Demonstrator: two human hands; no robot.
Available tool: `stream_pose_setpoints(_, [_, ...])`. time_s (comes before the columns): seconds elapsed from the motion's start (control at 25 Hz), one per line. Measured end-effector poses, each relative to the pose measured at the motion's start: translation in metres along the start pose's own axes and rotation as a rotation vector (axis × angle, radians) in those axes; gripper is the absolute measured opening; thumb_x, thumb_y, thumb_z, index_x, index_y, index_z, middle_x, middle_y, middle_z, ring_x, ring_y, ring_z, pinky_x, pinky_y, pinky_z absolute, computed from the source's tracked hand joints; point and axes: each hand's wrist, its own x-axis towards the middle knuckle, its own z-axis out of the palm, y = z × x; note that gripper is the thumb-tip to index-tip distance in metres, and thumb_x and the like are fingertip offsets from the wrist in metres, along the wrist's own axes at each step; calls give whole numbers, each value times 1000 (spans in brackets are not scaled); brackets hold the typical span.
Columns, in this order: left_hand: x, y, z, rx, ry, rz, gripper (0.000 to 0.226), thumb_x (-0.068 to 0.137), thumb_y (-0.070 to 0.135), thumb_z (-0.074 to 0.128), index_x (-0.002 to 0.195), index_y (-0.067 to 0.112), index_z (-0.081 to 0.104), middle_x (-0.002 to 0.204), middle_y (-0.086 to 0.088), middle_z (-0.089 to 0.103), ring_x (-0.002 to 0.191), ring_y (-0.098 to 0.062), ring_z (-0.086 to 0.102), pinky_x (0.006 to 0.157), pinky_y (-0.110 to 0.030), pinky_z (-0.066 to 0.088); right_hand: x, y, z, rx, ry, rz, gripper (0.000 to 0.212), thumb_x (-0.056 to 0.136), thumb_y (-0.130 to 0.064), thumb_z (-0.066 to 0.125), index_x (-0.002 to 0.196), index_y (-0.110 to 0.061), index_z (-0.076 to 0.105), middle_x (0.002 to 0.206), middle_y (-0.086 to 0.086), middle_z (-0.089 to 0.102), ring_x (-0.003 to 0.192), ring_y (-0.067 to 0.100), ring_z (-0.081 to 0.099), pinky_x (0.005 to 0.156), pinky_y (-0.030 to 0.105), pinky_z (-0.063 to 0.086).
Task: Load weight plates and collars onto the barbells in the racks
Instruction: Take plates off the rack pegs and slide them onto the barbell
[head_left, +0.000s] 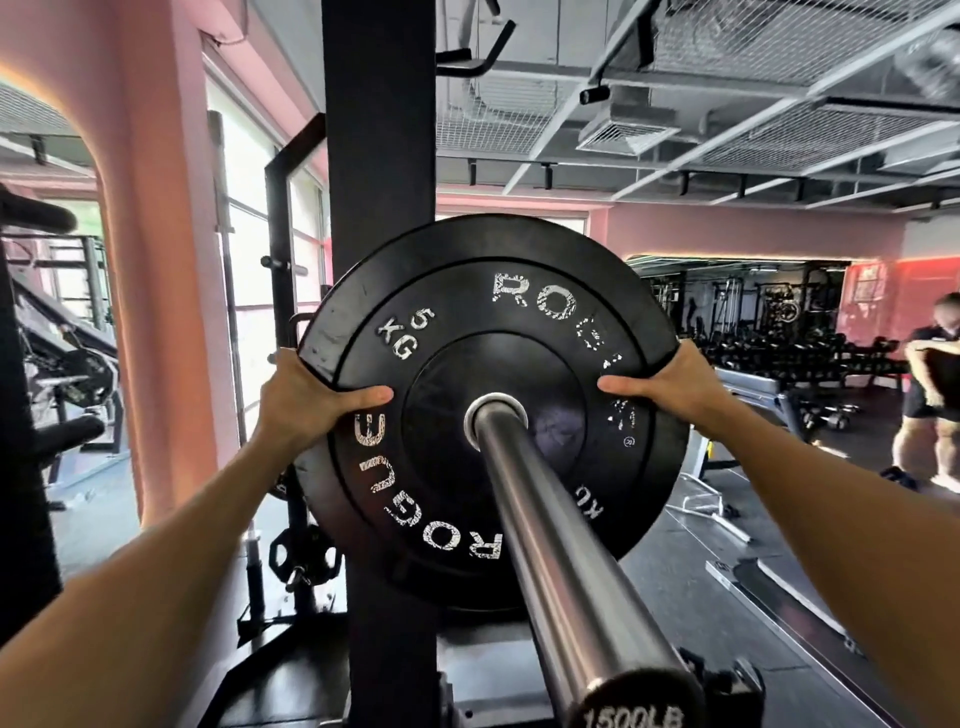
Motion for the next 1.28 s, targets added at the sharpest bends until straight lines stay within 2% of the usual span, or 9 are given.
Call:
stream_pose_setpoints(0.2, [-33,12,-25,-50,-19,19,93,28,71,89,103,23,67,92,8,73,86,-13,69,75,-30,53,-40,-19,-21,4,-13,-11,68,38,-48,94,100,-29,74,94,-16,75,91,4,70,91,35,55])
stream_pose_setpoints(0.32, [-62,25,-45,-94,-18,69,69,38,56,94,93,23,68,89,7,72,84,-14,68,74,-29,50,-75,-29,-37,42,-26,-58,65,46,-38,95,106,-28,71,97,-16,74,91,0,69,88,30,54])
stream_pose_setpoints(0.44, [-95,38,-71,-105,-4,57,85,35,59,94,103,20,63,96,4,71,89,-18,67,78,-33,52,-114,-39,-58,61,-35,-66,78,45,-40,96,116,-28,65,104,-17,72,95,-3,67,90,28,53])
stream_pose_setpoints(0.52, [-121,46,-92,-104,-2,50,98,28,68,91,108,19,61,97,4,71,90,-18,68,80,-36,55,-138,-45,-74,46,-25,-72,101,36,-52,96,127,-28,57,108,-19,71,101,-1,66,95,33,52])
stream_pose_setpoints(0.64, [-159,56,-121,-140,-30,53,84,31,64,92,99,21,68,90,6,74,84,-15,70,78,-34,56,-175,-58,-97,55,-42,-77,117,33,-56,95,135,-20,51,108,-20,71,102,-3,65,98,31,50])
stream_pose_setpoints(0.76, [-201,69,-153,-197,-78,80,77,30,61,94,93,21,74,85,7,76,81,-13,73,80,-38,59,-231,-89,-125,74,-62,-78,71,52,-31,95,116,-22,66,93,-18,72,81,-14,65,75,9,51])
stream_pose_setpoints(0.8, [-213,74,-163,-209,-85,82,76,31,59,95,93,21,74,85,6,77,80,-14,74,79,-39,60,-247,-98,-133,94,-72,-71,61,55,-24,94,110,-22,69,91,-16,73,78,-12,66,70,10,51])
stream_pose_setpoints(1.04, [-269,95,-227,-253,-129,74,69,30,49,97,88,19,77,83,3,77,80,-16,74,82,-41,59,-315,-137,-149,146,-91,-3,54,52,-23,94,102,-24,73,94,-12,75,82,-3,69,67,16,50])
stream_pose_setpoints(1.28, [-289,85,-318,-192,-35,46,71,34,46,97,96,20,73,86,9,74,80,-3,69,62,-15,50,-351,-201,-114,162,-147,-50,41,55,-22,93,89,-30,71,89,-15,72,70,-13,64,56,4,47])
